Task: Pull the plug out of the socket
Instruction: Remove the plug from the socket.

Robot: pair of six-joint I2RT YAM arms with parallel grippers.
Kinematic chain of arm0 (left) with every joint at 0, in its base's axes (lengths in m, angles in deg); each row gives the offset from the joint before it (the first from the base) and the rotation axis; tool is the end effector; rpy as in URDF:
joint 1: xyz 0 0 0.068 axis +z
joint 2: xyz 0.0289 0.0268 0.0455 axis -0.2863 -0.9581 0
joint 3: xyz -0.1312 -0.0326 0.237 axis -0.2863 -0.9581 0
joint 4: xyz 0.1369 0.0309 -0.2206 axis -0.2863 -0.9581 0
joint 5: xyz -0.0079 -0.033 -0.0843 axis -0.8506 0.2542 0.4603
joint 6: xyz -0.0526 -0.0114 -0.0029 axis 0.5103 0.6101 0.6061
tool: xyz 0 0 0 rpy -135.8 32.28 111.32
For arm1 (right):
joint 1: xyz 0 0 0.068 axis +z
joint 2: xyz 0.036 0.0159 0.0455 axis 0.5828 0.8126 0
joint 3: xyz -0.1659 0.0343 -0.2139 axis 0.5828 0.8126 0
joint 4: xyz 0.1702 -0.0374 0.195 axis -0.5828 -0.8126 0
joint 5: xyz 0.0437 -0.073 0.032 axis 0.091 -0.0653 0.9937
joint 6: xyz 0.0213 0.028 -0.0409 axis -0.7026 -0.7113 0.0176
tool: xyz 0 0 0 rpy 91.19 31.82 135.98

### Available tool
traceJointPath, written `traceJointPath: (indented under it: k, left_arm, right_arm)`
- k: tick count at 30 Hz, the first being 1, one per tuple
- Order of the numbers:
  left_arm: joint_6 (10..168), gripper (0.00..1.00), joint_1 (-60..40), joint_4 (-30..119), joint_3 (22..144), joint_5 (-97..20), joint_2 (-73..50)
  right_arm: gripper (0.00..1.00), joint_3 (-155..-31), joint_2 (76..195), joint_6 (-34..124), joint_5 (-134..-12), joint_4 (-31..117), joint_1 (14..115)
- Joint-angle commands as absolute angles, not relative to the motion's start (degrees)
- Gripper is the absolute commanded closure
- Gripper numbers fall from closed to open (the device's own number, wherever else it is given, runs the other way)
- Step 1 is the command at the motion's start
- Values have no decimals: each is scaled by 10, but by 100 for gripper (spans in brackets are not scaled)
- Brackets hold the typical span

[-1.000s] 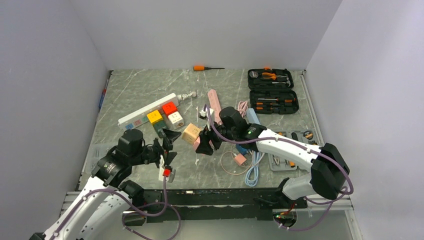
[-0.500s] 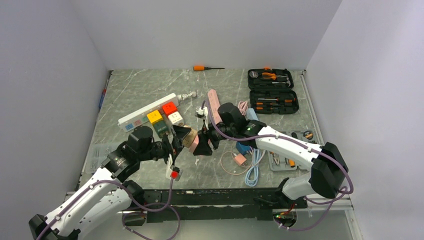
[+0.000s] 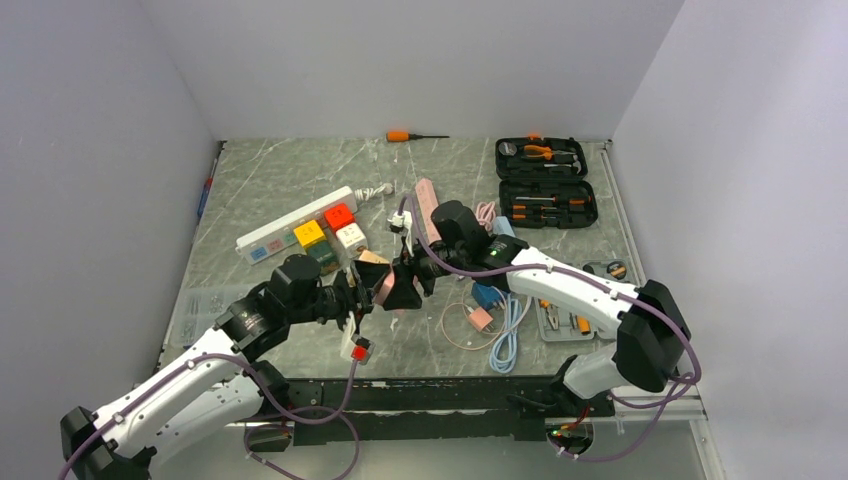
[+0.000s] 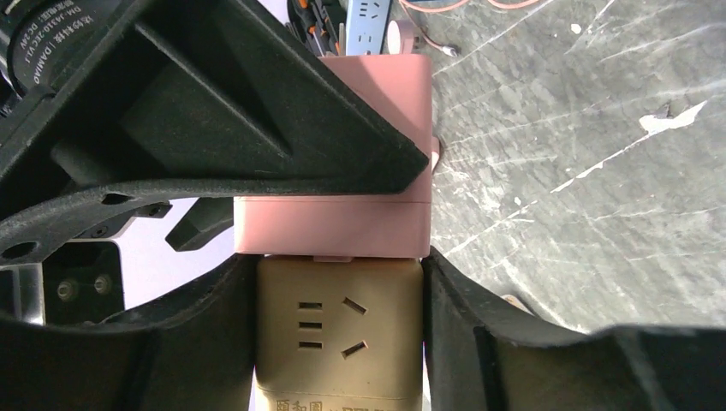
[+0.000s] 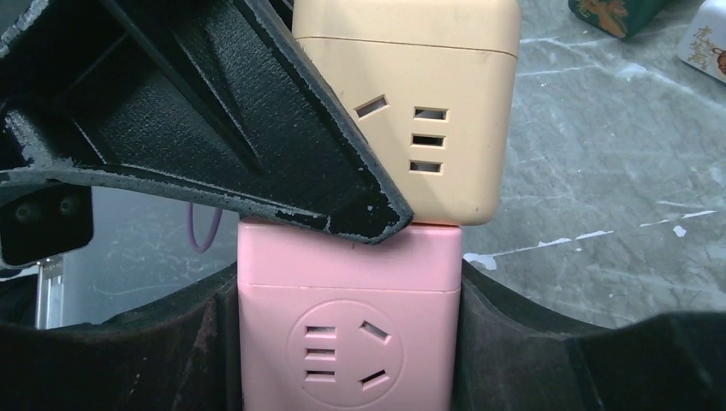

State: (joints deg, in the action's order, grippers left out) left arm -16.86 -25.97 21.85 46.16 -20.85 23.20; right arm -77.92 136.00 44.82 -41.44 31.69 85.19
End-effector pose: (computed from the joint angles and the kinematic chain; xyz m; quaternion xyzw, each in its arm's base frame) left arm 0.1104 -0.1227 0.2754 0.8132 0.1921 0.0524 0.5469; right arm 0.1892 0.2568 0.2871 -0.4505 0.7115 0.4747 0.2561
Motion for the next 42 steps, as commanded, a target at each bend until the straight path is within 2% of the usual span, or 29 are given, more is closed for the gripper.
traceJointPath:
  k: [1, 3, 5, 11, 14, 20, 26, 34, 42]
  left_arm:
    - [-159, 53, -274, 237, 484, -240, 220]
    - [-161, 65, -277, 234, 486, -248, 216]
    - [-161, 72, -278, 234, 487, -255, 214]
    - [-154, 82, -279, 229, 497, -278, 197]
    - [-148, 100, -279, 233, 505, -293, 180]
    - [-128, 100, -279, 216, 524, -342, 147]
    - [-141, 100, -278, 211, 491, -386, 148]
    - [-128, 100, -277, 277, 474, -467, 121]
    - [-125, 100, -253, 285, 466, -495, 109]
  right_arm:
    - [100, -813, 1360, 460, -388, 345, 859]
    - [100, -814, 1360, 464, -390, 338, 861]
    - [100, -805, 1354, 464, -395, 338, 861]
    - [100, -754, 1323, 461, -416, 337, 861]
    - [100, -731, 1306, 456, -434, 339, 860]
    - [100, -691, 1276, 445, -467, 341, 860]
    - [100, -666, 1255, 437, -486, 337, 856]
    - [100, -658, 1255, 429, -488, 323, 855]
    - [100, -653, 1239, 428, -505, 301, 855]
